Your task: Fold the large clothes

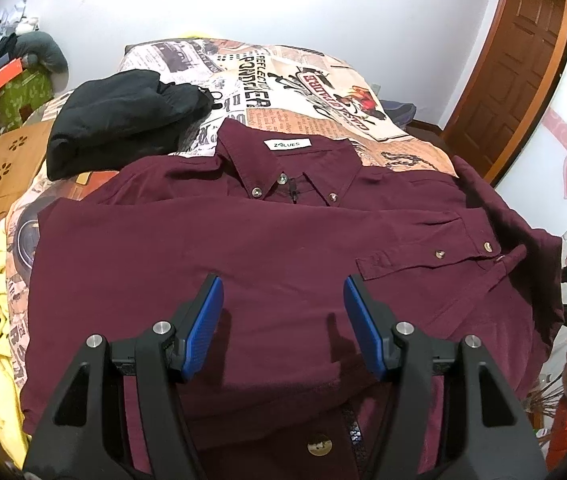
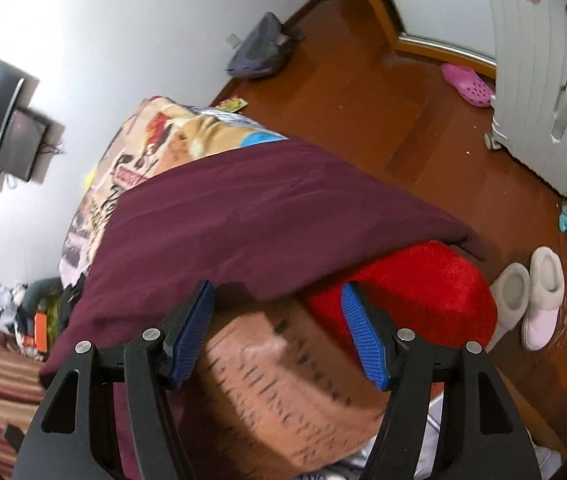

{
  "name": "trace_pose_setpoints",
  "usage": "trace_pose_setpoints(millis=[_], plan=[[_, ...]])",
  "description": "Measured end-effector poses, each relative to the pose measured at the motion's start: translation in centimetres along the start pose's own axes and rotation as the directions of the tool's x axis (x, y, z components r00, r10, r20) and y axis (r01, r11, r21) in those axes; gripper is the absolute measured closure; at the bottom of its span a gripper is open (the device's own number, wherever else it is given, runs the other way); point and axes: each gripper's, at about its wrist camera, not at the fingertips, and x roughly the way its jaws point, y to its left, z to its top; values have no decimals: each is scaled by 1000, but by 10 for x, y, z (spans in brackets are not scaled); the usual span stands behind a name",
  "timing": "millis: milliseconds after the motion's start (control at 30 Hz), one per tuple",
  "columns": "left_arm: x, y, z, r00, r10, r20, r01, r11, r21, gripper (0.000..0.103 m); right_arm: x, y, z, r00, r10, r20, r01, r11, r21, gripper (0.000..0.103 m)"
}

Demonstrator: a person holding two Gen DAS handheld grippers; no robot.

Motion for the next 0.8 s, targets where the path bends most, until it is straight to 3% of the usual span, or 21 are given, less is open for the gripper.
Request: trace_pose_setpoints(millis=[233,300,367,400,433,567,800], plan=[[-1,0,-1,1000,14,6,-14,1000,2,42,22,5,21,998,-59,28,59,998,-9,41],[-3,0,-1,1000,26,14,-26,1000,12,42,23,7,22,994,-100,51,102,994,-33,54],[-5,1,-2,1000,25,17,-25,1000,16,42,23,12,25,985,-159,68,164,984,-74,82],[-6,2,-2,1000,23,18,-23,1000,17,42,21,15,27,983,-167,74,173,981,-89,86],[-8,3,-3,1000,22,20,-22,1000,17,42,18,18,29,984,-156,81,164,981,-102,91],[-12,8,-3,999,22,37,-22,1000,7,42,-12,39,34,981,-116,152,143,973,-182,95],[-18,17,0,998,15,59,-14,1000,-23,42,-87,122,24,957,66,282,55,914,-401,96]])
